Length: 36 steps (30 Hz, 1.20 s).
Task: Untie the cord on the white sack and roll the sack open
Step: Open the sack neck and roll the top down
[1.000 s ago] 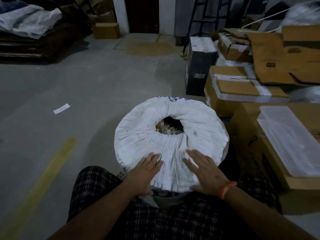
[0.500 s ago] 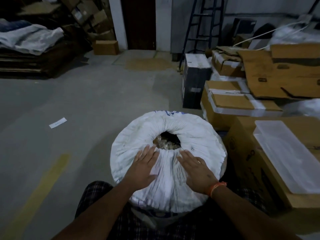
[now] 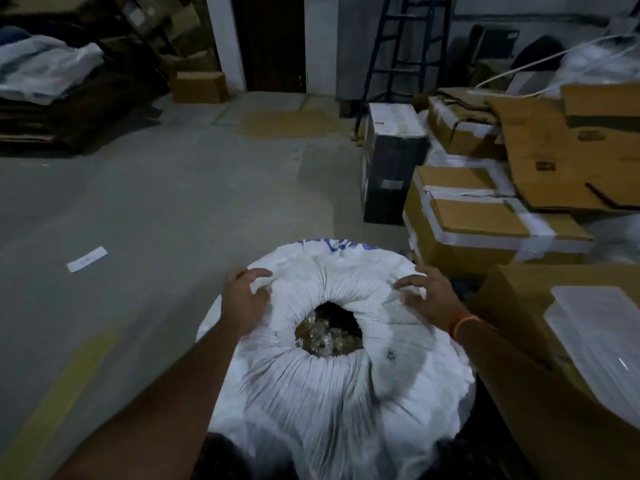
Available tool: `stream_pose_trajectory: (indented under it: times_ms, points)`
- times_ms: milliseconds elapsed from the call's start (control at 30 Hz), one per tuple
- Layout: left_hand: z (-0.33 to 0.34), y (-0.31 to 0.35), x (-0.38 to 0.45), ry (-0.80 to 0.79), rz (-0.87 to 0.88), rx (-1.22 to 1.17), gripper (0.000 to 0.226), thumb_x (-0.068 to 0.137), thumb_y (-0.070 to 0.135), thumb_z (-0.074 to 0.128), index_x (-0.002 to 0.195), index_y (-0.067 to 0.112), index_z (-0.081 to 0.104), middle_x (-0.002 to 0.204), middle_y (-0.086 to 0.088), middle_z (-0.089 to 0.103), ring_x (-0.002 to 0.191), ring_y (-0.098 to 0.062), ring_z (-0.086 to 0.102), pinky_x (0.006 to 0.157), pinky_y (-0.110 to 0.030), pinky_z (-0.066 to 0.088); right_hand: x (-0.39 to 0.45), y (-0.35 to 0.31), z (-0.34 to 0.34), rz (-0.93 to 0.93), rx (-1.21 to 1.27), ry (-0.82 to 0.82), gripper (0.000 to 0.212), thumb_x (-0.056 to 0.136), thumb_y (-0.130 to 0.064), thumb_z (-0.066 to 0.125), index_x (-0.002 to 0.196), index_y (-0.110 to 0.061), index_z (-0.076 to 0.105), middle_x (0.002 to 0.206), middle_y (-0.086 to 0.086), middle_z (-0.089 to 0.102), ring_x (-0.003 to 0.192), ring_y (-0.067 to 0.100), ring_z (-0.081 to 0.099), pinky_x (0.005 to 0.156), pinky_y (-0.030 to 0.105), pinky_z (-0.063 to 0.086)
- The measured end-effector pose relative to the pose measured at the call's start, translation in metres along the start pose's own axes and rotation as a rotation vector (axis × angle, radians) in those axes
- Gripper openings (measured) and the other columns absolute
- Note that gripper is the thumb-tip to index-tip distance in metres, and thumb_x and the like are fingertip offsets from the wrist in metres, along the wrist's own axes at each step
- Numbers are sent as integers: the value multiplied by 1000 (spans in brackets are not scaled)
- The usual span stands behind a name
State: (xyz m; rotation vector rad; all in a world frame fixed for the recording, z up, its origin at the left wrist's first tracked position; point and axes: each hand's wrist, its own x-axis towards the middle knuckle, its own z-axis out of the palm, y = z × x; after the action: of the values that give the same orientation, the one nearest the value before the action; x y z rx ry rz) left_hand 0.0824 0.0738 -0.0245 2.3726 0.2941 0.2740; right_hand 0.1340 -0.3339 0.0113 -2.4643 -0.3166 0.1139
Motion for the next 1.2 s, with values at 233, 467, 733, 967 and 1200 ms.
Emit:
stream_pose_trajectory:
  times_ms: [233, 467, 733, 967, 1200]
  points:
    - [11, -4, 35, -453, -140, -95, 19, 106, 21, 61, 121, 23, 72, 128, 0, 68, 115, -22, 66, 85, -25, 53, 39, 19, -5, -16, 129, -258, 26, 83, -23, 82, 108, -27, 77, 117, 5, 69, 110, 14, 64, 99, 37, 51]
    - [3, -14, 58, -574, 44, -136, 43, 94, 3, 73, 109, 43, 77, 121, 26, 73, 120, 10, 62, 102, -13, 44, 54, 33, -14, -21, 78, -435, 34, 84, -20, 80, 115, -35, 75, 120, -22, 68, 114, -16, 55, 97, 1, 36]
    - [21, -20, 98, -253, 93, 532, 62, 95, 13, 61, 152, 36, 53, 152, -12, 55, 126, -38, 64, 108, -42, 52, 96, 59, -10, -37, -471, -233, 41, 102, -25, 49, 140, -38, 56, 137, 12, 55, 123, 32, 56, 106, 35, 42]
    - [46, -39, 105, -64, 327, 987, 60, 66, 1, 80, 123, 22, 79, 93, -16, 70, 50, -31, 58, 41, -32, 49, 120, 64, -13, 61, -785, -215, 51, 104, -39, 38, 153, -48, 26, 147, 19, 41, 120, 37, 59, 100, 39, 48]
    - [47, -21, 113, -220, 172, 1040, 60, 101, 24, 58, 158, 31, 41, 150, -16, 47, 117, -35, 63, 91, -43, 57, 129, 59, 12, 148, -826, -306, 55, 103, -28, 31, 156, -42, 20, 155, 28, 26, 131, 45, 46, 110, 47, 44]
